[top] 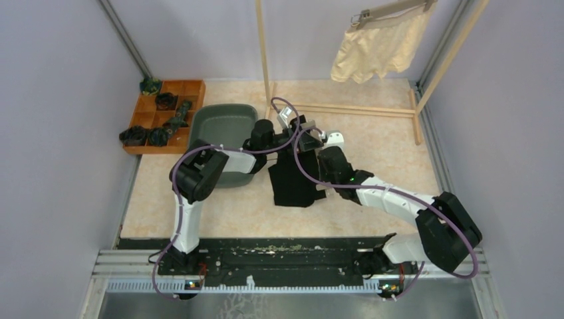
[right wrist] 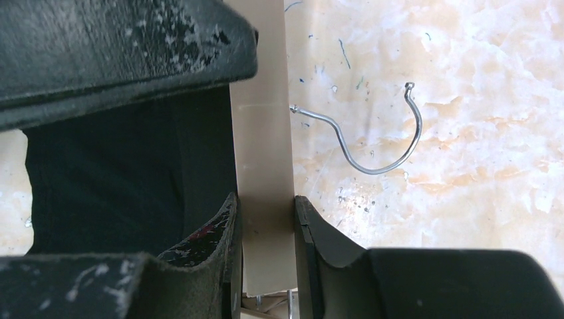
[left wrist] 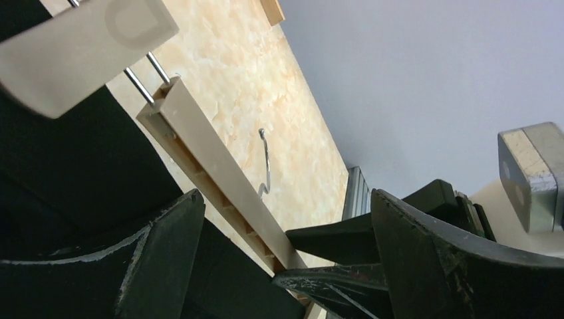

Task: Clip the underwear to the hanger
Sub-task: Pick up the hanger at the center of the board.

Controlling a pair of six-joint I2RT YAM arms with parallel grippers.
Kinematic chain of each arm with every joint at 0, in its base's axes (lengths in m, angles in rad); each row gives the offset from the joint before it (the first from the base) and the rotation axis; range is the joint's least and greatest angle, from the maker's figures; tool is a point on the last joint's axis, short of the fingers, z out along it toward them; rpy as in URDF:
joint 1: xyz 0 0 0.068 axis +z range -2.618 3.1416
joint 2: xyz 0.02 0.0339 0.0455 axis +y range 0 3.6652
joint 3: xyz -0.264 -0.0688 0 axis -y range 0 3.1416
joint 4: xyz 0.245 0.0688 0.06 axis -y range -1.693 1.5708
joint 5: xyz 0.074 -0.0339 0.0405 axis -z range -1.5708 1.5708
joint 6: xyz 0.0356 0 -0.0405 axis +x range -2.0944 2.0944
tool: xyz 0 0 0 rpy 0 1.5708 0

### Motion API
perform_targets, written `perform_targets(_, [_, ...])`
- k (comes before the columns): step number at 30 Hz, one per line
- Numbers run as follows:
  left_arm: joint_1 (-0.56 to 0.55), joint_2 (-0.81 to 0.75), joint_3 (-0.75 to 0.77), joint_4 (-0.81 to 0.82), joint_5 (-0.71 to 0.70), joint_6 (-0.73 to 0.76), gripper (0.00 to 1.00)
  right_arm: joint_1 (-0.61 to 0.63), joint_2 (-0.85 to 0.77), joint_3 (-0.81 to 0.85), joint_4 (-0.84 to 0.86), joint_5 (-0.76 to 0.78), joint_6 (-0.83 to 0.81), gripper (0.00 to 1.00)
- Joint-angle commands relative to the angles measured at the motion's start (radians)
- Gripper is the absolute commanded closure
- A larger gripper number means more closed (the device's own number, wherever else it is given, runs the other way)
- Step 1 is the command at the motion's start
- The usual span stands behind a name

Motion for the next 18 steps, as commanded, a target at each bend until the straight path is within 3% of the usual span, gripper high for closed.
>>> perform_targets(1, [-0.006, 0.024, -0.012, 0.077, -0.031, -0.031, 0.03, 0.026, 0.006, 0.066, 0.059, 0.039, 0.029, 1.0])
perform_targets(13, [-0.008, 0.02, -0.038, 0.137, -0.047, -0.071, 0.08, 0.061, 0.026, 0.087, 0.06, 0.088, 0.046, 1.0])
perform_targets(18, [-0.008, 0.021, -0.038, 0.16, -0.041, -0.081, 0.25, 0.072, 0.034, 0.097, 0.053, 0.105, 0.044, 1.0])
